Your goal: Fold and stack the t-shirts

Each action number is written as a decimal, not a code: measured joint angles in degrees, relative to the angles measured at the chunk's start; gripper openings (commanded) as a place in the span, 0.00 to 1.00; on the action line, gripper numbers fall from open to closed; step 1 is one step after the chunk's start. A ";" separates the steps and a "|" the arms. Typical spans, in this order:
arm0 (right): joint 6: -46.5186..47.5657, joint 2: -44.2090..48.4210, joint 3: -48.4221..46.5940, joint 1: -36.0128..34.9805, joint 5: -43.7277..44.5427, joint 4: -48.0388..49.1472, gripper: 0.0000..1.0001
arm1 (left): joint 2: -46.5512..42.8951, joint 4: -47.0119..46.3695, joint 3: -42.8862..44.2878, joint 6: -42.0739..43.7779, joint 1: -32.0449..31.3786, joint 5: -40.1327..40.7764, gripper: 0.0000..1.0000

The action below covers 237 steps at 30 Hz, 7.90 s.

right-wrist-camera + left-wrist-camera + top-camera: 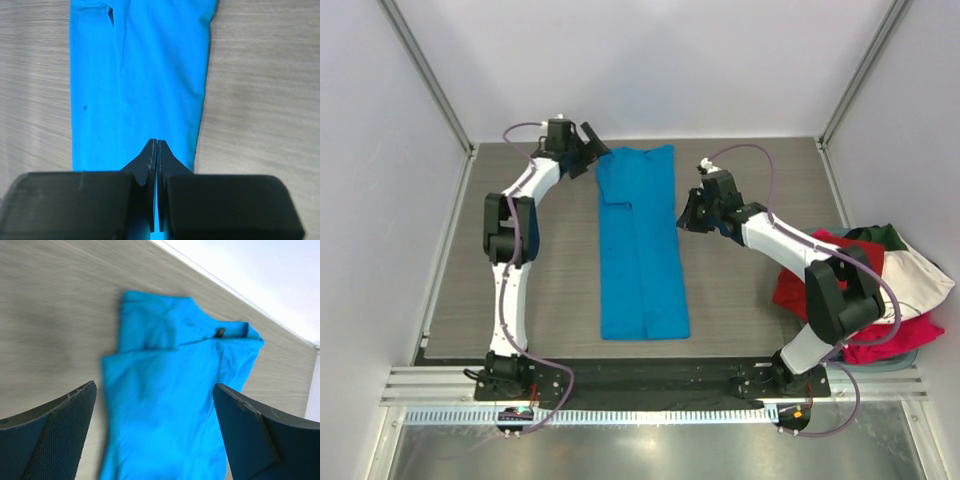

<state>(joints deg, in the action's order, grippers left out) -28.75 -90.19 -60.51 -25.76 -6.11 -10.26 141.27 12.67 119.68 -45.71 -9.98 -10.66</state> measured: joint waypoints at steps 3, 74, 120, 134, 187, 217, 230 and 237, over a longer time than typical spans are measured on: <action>0.79 -3.26 -2.69 0.39 -0.90 -0.79 0.11 | -7.30 0.44 -8.28 1.53 1.66 0.00 1.00; -23.17 22.18 35.78 -18.08 -7.30 -5.49 0.10 | -80.13 7.69 -97.13 -16.46 -28.06 -0.98 0.11; -8.81 -23.54 -27.19 5.29 -10.12 -14.21 0.01 | -38.21 -3.48 -54.16 -16.46 -5.57 1.99 0.00; -7.52 -24.90 -27.96 6.88 -7.85 -13.53 0.72 | -36.46 -2.95 -49.46 -12.98 -3.48 2.51 0.74; -8.90 -13.79 5.88 5.29 -18.75 2.60 0.01 | -49.55 -5.35 -75.63 -8.37 -10.27 -2.01 0.40; -7.72 7.65 13.46 3.08 -20.83 -6.49 0.01 | -72.13 -2.78 -86.29 -11.89 -13.79 -5.01 0.00; -6.43 18.97 11.78 2.08 -17.22 -18.51 0.01 | -85.81 10.62 -80.24 -14.49 -16.24 -4.17 0.00; -4.07 6.73 -4.35 3.69 -14.67 -20.61 0.01 | -76.19 9.64 -72.72 -14.25 -13.18 -3.91 0.00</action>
<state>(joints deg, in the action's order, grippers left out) -32.82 -83.46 -64.86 -22.06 -20.78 -30.87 65.08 22.31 46.96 -59.96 -23.16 -14.57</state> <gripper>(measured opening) 0.036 0.009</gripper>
